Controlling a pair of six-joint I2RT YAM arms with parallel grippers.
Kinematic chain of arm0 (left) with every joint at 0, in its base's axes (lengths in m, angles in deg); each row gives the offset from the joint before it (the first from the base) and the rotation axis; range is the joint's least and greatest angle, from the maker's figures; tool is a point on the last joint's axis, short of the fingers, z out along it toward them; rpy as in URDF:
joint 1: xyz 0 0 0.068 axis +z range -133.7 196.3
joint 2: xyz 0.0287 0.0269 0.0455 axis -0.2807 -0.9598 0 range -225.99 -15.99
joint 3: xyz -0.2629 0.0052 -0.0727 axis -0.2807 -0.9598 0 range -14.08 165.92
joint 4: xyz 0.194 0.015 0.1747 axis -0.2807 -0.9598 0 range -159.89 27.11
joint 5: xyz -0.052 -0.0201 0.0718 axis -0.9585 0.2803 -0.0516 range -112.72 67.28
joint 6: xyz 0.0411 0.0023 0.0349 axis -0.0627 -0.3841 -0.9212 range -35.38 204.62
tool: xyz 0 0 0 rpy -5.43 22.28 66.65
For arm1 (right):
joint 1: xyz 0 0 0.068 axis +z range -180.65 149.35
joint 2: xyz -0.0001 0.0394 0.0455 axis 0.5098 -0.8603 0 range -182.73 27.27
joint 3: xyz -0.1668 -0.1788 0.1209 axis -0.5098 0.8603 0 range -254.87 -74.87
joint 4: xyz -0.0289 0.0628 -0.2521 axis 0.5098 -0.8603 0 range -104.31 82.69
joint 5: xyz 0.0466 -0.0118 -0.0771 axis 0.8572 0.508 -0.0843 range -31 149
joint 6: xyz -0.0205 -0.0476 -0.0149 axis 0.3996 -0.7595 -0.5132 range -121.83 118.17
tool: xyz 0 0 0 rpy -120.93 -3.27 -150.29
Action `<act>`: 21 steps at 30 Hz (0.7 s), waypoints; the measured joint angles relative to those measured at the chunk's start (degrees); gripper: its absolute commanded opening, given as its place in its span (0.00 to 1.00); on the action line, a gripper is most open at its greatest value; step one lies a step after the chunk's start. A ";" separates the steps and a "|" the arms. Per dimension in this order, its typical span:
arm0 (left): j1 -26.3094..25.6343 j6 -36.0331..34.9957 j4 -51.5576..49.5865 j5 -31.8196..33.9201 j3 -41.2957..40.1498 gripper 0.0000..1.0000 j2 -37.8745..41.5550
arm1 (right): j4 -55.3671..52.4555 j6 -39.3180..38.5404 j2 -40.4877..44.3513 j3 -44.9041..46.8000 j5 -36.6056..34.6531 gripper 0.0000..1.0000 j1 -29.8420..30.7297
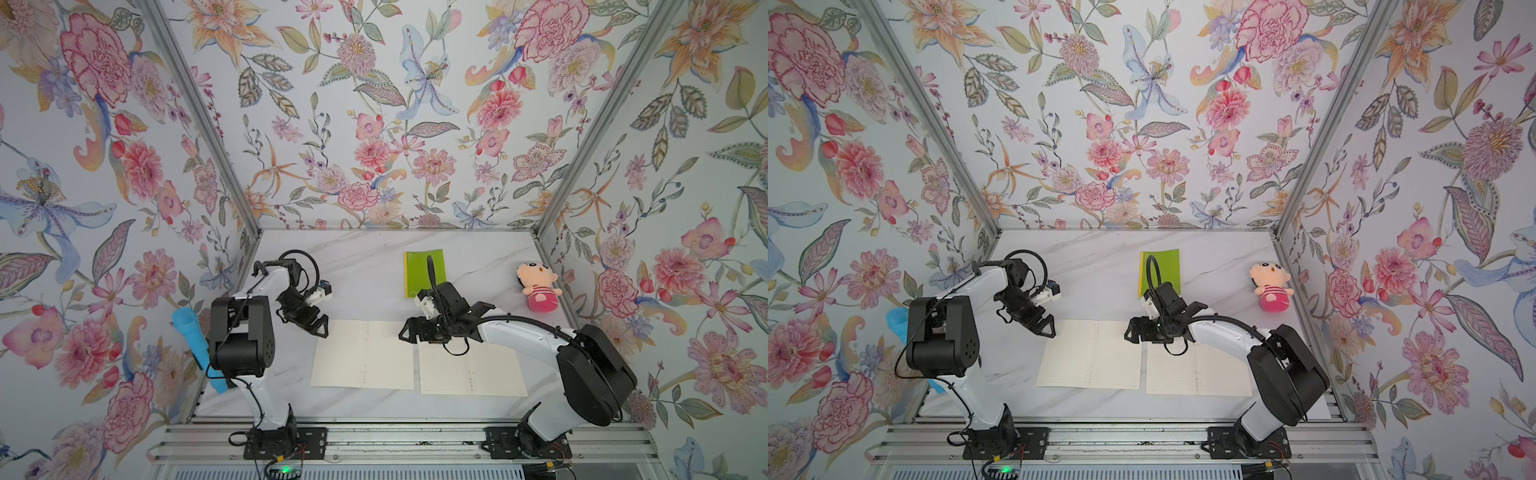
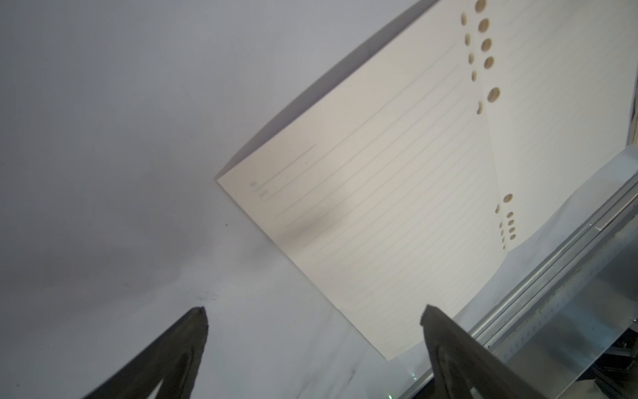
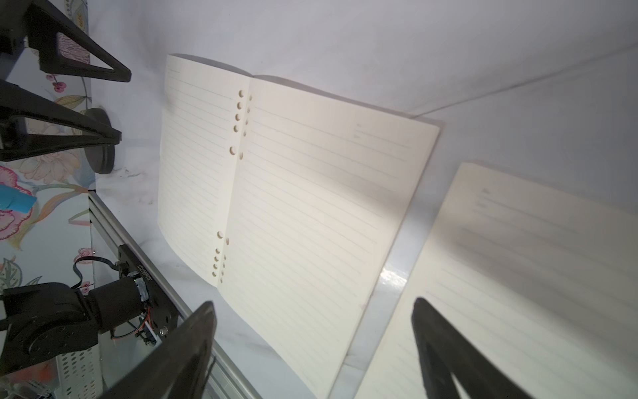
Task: Close the notebook
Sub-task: Close the notebook at the center of the board.
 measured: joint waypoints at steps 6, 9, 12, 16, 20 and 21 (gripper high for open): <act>0.00 -2.14 -2.40 -1.42 -2.25 1.00 -0.33 | 1.46 3.08 -0.28 1.77 -0.44 0.88 2.86; 0.00 -2.62 -2.60 -1.53 -2.97 1.00 -0.61 | 2.60 4.55 -0.94 2.64 -0.59 0.88 3.58; 0.00 -3.04 -2.58 -1.53 -3.37 1.00 -0.83 | 3.41 5.53 -1.46 3.34 -0.70 0.89 4.04; 0.00 -3.04 -2.58 -1.51 -4.07 1.00 -1.53 | 3.93 6.38 -1.90 3.76 -1.07 0.89 4.52; 0.00 -3.02 -2.89 -1.79 -4.20 1.00 -2.32 | 5.22 7.19 -2.71 4.24 -1.31 0.89 4.70; 0.00 -3.02 -2.91 -1.81 -4.20 1.00 -2.36 | 5.51 7.28 -2.97 4.46 -1.29 0.89 4.74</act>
